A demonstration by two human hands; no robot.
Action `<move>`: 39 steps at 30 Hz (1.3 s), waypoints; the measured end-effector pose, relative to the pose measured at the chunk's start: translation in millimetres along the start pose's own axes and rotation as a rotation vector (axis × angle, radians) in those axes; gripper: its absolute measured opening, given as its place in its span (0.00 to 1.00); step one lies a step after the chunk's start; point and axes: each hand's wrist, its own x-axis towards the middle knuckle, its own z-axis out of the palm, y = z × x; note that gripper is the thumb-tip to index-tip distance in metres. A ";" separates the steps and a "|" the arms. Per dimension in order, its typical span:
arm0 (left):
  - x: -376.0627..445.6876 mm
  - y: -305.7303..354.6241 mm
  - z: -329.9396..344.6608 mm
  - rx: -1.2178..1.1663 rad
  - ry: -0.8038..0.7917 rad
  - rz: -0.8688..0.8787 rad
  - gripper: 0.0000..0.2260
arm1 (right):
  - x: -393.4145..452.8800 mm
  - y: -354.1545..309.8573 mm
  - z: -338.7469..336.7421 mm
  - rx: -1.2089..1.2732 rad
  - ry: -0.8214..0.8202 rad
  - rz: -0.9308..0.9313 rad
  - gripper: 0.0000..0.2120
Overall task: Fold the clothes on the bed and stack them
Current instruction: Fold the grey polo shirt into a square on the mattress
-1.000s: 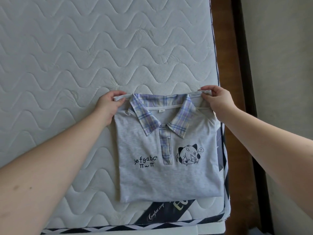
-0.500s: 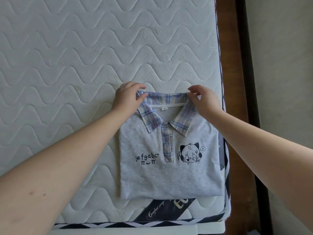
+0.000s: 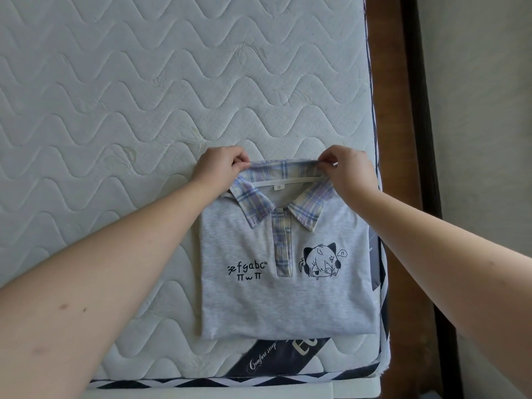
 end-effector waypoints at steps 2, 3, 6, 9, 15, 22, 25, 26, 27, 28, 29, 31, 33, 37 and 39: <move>2.7 -0.4 2.8 0.003 -0.016 -0.030 0.03 | -0.8 1.7 -0.8 -0.007 0.015 0.018 0.06; 3.9 -0.4 3.9 -0.005 -0.013 -0.043 0.04 | -0.6 2.1 0.0 -0.006 0.021 0.025 0.07; 4.0 -1.6 3.6 -0.063 0.042 -0.117 0.10 | 1.7 3.0 2.7 0.082 -0.001 0.073 0.09; 0.4 -8.5 0.3 -0.136 0.108 -0.269 0.14 | 3.8 9.6 1.4 0.246 -0.049 0.136 0.10; -2.9 -7.7 6.7 -0.376 0.118 -0.550 0.09 | 1.7 20.0 8.2 0.293 -0.088 0.171 0.07; 6.1 -2.3 5.3 -0.462 0.150 -0.315 0.14 | 6.2 18.7 9.9 0.232 -0.037 0.182 0.05; 7.5 -6.0 6.6 -0.437 0.203 -0.277 0.09 | 4.5 19.3 9.5 0.246 -0.024 0.173 0.08; 7.6 -8.1 6.4 -0.383 0.235 -0.263 0.07 | 3.4 20.6 8.8 0.246 -0.012 0.173 0.10; 7.4 -10.9 5.7 -0.301 0.262 -0.242 0.07 | 1.9 22.9 8.2 0.234 -0.001 0.169 0.12; 6.8 -14.0 4.4 -0.218 0.269 -0.219 0.08 | 0.0 26.2 7.8 0.218 0.003 0.160 0.13; 6.5 -16.7 3.3 -0.150 0.243 -0.199 0.09 | -1.9 29.9 7.3 0.207 -0.003 0.147 0.14; 7.1 -20.1 1.5 -0.039 0.122 -0.169 0.10 | -6.4 35.6 7.4 0.181 -0.037 0.116 0.14; 10.2 -18.2 -1.1 0.036 0.028 -0.140 0.10 | -9.3 37.8 8.8 0.162 -0.076 0.089 0.15; 22.7 -4.1 -5.7 0.100 -0.060 -0.105 0.06 | -7.2 31.2 12.3 0.202 -0.113 0.072 0.17; 29.0 3.8 -6.8 0.135 -0.136 -0.071 0.04 | -4.8 27.0 14.3 0.197 -0.117 0.052 0.18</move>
